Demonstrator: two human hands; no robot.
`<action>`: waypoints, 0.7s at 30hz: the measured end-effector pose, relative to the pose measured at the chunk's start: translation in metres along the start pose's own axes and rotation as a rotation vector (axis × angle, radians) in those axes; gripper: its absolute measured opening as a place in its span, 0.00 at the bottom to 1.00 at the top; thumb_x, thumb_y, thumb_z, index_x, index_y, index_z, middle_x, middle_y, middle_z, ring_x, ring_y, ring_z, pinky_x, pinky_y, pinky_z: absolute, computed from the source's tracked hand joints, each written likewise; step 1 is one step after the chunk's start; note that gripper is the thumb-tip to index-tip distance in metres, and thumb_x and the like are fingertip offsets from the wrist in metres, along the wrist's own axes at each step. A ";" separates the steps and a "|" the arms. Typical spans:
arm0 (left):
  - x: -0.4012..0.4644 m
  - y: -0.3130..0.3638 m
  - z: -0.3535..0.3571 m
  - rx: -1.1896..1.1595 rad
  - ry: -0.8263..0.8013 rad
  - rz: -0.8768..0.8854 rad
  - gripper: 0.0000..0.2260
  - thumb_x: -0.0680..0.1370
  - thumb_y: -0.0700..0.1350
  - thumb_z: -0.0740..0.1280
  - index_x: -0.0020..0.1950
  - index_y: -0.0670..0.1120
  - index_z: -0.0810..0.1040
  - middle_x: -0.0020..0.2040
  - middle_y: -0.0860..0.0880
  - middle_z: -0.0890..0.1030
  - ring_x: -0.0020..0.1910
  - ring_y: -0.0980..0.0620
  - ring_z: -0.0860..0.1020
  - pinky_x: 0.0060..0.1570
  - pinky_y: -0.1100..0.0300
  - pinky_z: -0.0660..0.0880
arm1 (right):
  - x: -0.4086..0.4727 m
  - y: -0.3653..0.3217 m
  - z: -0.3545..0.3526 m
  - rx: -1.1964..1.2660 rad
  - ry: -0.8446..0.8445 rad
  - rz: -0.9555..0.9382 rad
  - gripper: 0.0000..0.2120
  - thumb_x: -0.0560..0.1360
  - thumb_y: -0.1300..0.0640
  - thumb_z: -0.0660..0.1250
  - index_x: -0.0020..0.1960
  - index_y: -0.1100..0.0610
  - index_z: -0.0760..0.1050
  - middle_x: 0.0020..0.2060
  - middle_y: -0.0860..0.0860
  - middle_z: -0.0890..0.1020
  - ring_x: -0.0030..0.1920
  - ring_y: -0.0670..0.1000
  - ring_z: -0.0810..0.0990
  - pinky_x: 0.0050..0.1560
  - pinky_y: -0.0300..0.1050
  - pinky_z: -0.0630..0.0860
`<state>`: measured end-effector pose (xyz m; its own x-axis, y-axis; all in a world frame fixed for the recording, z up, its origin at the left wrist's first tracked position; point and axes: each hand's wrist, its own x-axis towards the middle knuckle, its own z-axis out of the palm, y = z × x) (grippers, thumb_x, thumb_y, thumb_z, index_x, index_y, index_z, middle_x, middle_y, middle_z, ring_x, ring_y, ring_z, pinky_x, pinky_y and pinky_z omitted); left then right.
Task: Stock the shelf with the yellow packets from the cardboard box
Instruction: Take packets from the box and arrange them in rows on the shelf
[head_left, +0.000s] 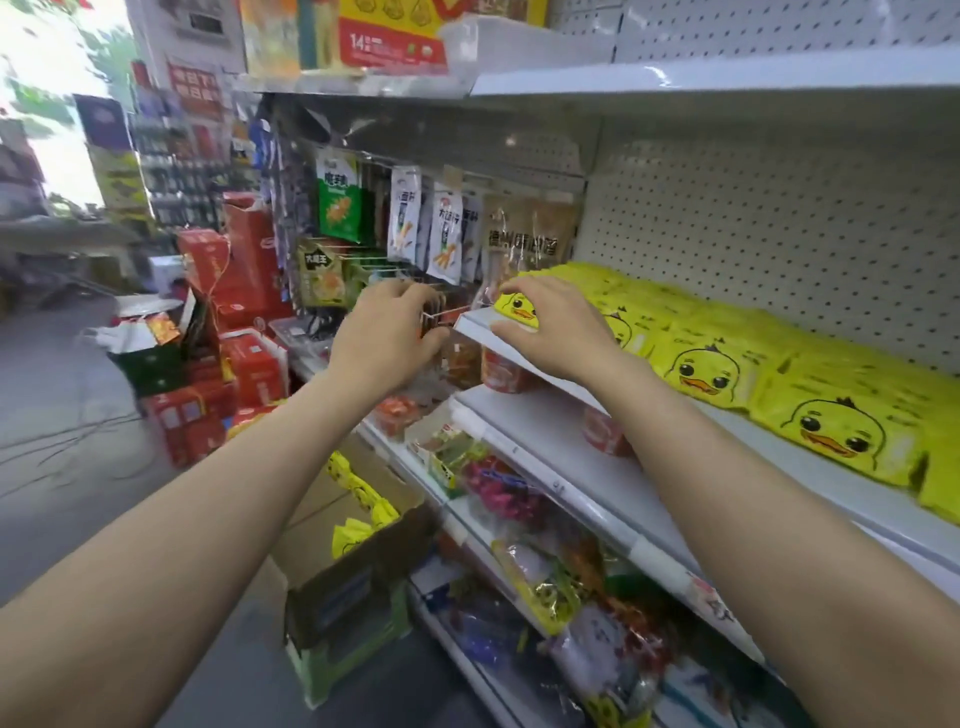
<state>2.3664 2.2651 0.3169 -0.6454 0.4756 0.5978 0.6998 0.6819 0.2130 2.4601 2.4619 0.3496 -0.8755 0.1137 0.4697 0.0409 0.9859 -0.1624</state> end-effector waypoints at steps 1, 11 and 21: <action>0.006 -0.016 0.002 0.008 -0.003 -0.022 0.21 0.75 0.56 0.67 0.66 0.50 0.73 0.61 0.43 0.76 0.58 0.40 0.74 0.56 0.44 0.75 | 0.016 -0.006 0.013 0.012 -0.012 -0.016 0.22 0.76 0.42 0.65 0.67 0.47 0.71 0.65 0.49 0.75 0.68 0.54 0.69 0.64 0.51 0.70; 0.105 -0.187 0.049 0.100 -0.086 -0.154 0.21 0.76 0.56 0.66 0.67 0.49 0.73 0.63 0.43 0.74 0.61 0.40 0.71 0.56 0.43 0.75 | 0.213 -0.059 0.152 0.086 -0.147 -0.107 0.25 0.77 0.40 0.64 0.71 0.47 0.67 0.68 0.50 0.73 0.69 0.55 0.68 0.64 0.54 0.72; 0.171 -0.350 0.128 0.088 -0.219 -0.165 0.20 0.77 0.53 0.66 0.68 0.49 0.72 0.62 0.43 0.75 0.62 0.39 0.71 0.56 0.45 0.74 | 0.341 -0.092 0.291 0.069 -0.331 -0.053 0.27 0.77 0.39 0.63 0.73 0.47 0.65 0.69 0.50 0.70 0.71 0.54 0.66 0.63 0.55 0.73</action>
<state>1.9724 2.1788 0.2457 -0.8059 0.4564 0.3772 0.5566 0.8011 0.2199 2.0178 2.3738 0.2724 -0.9848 0.0050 0.1736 -0.0318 0.9775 -0.2084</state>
